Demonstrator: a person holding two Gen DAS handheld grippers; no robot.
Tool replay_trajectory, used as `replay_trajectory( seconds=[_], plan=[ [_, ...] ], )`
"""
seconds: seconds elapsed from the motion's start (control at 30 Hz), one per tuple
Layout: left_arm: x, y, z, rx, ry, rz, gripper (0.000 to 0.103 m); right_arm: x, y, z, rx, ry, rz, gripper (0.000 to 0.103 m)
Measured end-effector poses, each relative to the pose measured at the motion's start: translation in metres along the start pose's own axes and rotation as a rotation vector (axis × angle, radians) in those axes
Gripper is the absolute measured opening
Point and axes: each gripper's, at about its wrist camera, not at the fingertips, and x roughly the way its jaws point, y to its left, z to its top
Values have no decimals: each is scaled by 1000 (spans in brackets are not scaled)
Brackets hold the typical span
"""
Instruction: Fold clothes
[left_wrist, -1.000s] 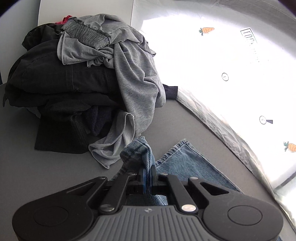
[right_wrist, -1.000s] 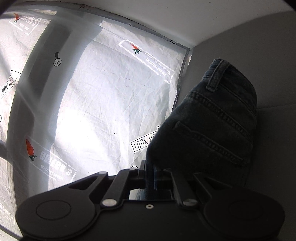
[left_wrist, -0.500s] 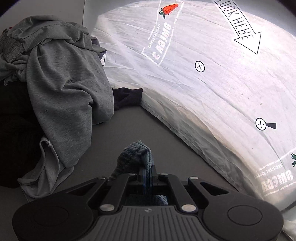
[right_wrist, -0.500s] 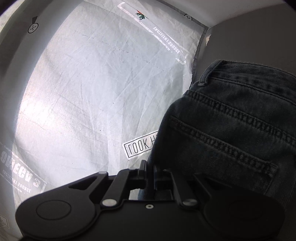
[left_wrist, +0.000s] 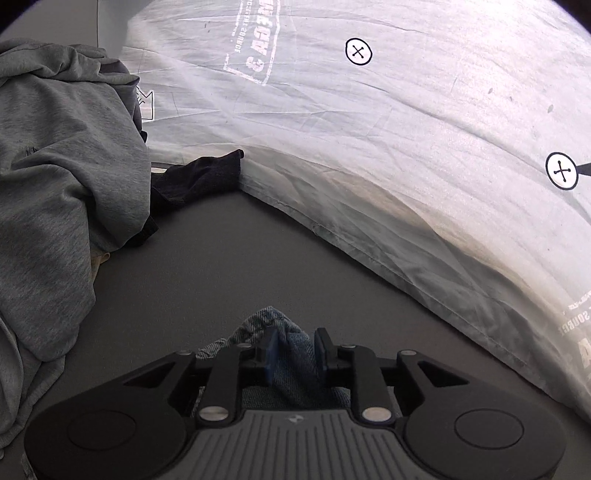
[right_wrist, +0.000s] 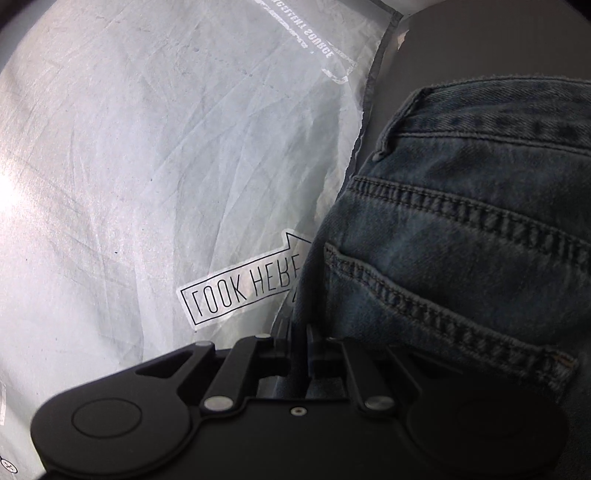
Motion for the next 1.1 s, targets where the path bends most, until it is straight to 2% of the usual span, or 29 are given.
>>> replay_trajectory(
  seconds=[0.07,0.13,0.17,0.23,0.27,0.3,0.37,0.43,0.47,0.5,0.6,0.73,0.8,0.9,0.97,1.1],
  plan=[
    [6,2,9,-29,-18,11,34,3,2,6,-12,-15,-7,8],
    [8,7,20,-68,-30,32,44,3,8,9,-66,-19,-27,8],
    [6,10,25,-93,-37,32,44,2,14,10,-103,-18,-40,10],
    [-2,15,30,-131,-44,28,48,-4,28,7,-209,-23,-71,21],
    [-10,15,29,-128,-42,16,51,-9,36,4,-279,-28,-90,33],
    [-21,11,22,-91,-33,-8,56,-18,49,-6,-398,-43,-119,42],
    [-44,4,8,-16,-16,-56,61,-33,71,-28,-642,-71,-180,49],
    [-67,-3,-8,58,3,-103,68,-47,87,-58,-893,-99,-263,63],
    [-79,-8,-22,96,19,-124,69,-53,94,-75,-1019,-114,-311,73],
    [-91,-12,-37,134,35,-144,70,-59,95,-87,-1086,-121,-328,81],
    [-125,-25,-81,242,88,-203,73,-89,94,-131,-1295,-129,-347,90],
    [-144,-30,-131,277,202,-208,73,-128,87,-175,-1429,-146,-344,94],
    [-149,-29,-145,284,225,-192,74,-146,83,-191,-1445,-142,-322,97],
    [-152,-29,-154,342,219,-183,77,-157,73,-213,-1495,-105,-315,99],
    [-151,-29,-155,373,213,-178,82,-152,62,-225,-1564,-81,-360,99],
    [-149,-28,-154,364,216,-172,86,-142,42,-248,-1699,-30,-453,99]
  ],
)
